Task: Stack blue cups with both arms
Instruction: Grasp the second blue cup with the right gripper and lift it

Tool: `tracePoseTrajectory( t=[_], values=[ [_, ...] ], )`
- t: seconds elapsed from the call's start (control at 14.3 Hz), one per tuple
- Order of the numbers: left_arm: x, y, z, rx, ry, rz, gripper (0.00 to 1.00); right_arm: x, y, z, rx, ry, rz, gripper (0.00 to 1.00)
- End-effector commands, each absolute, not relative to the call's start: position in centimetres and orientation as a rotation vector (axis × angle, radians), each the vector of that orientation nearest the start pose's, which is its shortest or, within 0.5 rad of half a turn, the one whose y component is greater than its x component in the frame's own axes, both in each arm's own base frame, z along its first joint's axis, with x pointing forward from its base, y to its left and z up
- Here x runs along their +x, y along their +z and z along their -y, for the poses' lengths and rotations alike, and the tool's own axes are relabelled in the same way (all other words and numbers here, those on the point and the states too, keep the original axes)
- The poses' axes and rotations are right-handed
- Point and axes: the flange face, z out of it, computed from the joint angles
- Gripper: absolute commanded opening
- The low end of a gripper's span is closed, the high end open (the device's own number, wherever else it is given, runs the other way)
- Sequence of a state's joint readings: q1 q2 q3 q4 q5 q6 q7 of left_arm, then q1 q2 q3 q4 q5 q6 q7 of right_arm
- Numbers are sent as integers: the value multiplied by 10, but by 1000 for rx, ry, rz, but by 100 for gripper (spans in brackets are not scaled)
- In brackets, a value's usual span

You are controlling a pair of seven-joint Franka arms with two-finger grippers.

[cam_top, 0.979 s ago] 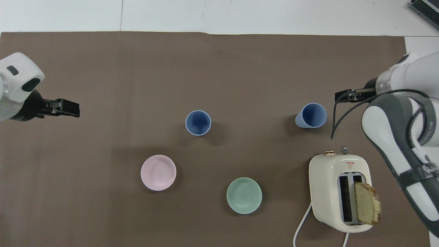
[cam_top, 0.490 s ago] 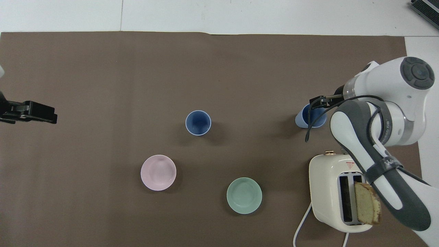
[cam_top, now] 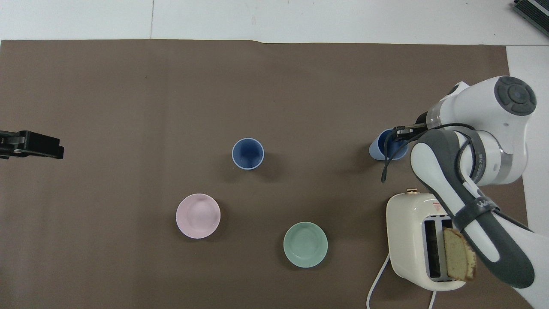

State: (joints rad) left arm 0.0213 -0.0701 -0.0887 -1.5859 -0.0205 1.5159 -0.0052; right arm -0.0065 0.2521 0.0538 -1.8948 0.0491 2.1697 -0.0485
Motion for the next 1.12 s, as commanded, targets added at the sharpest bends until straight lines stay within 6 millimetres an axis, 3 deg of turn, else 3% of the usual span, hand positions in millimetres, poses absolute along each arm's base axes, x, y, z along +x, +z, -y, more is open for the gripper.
tracePoseTrajectory(
  t=[0.0, 0.14, 0.42, 0.56, 0.77, 1.05],
  values=[
    [521, 655, 31, -3147, 17, -81, 100, 611, 375, -27, -3074, -56, 126, 8],
    [521, 655, 31, -3147, 13, -81, 100, 611, 375, -27, -3074, -56, 126, 0],
    [521, 656, 30, -3145, 13, -78, 100, 613, 378, -27, -3074, -65, 117, 0],
    [521, 655, 31, -3145, 15, -81, 100, 620, 402, -33, -3071, -109, 123, 0],
    [521, 655, 30, -3147, 15, -78, 100, 626, 449, -61, -3064, -98, 29, 0],
    [521, 655, 31, -3147, 15, -81, 100, 626, 502, -136, -3018, -151, -134, 0]
  ],
)
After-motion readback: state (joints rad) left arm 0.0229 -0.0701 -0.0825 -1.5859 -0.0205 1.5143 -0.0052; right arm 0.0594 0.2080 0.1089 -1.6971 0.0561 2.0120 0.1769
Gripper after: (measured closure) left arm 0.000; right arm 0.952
